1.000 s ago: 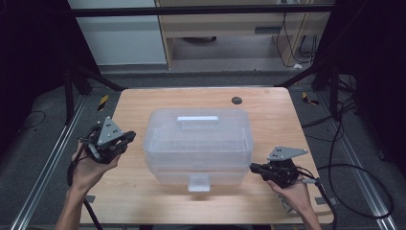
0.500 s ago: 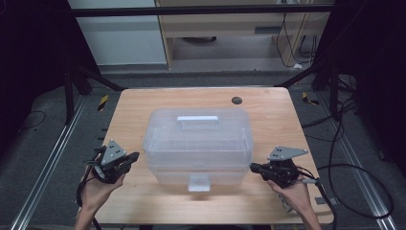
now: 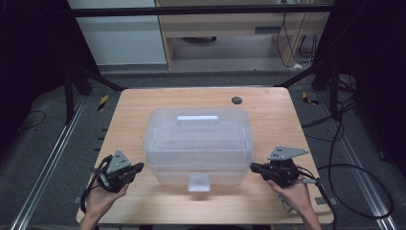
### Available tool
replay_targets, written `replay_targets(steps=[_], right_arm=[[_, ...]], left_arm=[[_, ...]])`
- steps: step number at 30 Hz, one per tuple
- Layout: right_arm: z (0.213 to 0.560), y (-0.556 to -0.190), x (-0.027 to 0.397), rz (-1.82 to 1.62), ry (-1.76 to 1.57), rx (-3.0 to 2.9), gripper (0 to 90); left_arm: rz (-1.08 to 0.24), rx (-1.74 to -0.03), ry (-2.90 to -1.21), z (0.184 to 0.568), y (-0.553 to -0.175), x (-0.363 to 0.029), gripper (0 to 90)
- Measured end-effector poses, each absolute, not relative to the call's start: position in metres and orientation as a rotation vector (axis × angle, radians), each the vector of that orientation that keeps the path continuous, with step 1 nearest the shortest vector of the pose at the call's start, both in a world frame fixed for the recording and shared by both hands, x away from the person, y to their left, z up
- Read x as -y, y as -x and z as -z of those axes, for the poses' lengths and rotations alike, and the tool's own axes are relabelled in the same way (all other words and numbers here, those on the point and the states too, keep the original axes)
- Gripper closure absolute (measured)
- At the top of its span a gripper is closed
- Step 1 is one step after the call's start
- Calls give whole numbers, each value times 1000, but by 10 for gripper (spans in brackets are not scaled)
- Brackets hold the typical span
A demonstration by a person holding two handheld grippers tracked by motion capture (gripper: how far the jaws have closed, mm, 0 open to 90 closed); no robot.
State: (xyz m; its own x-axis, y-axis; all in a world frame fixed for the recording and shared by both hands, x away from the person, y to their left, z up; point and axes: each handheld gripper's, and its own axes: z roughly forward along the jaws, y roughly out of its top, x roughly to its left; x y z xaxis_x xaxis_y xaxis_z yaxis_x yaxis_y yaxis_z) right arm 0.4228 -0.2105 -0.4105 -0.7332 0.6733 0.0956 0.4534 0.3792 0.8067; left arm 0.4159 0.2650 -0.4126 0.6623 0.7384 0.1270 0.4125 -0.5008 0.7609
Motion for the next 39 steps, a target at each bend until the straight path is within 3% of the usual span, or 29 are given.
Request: replay_targets(steps=[39], right_arm=[[397, -423, 212, -1350, -986, -2317, 900]], left_arm=[[-630, -879, -2062, 394, -416, -252, 898]])
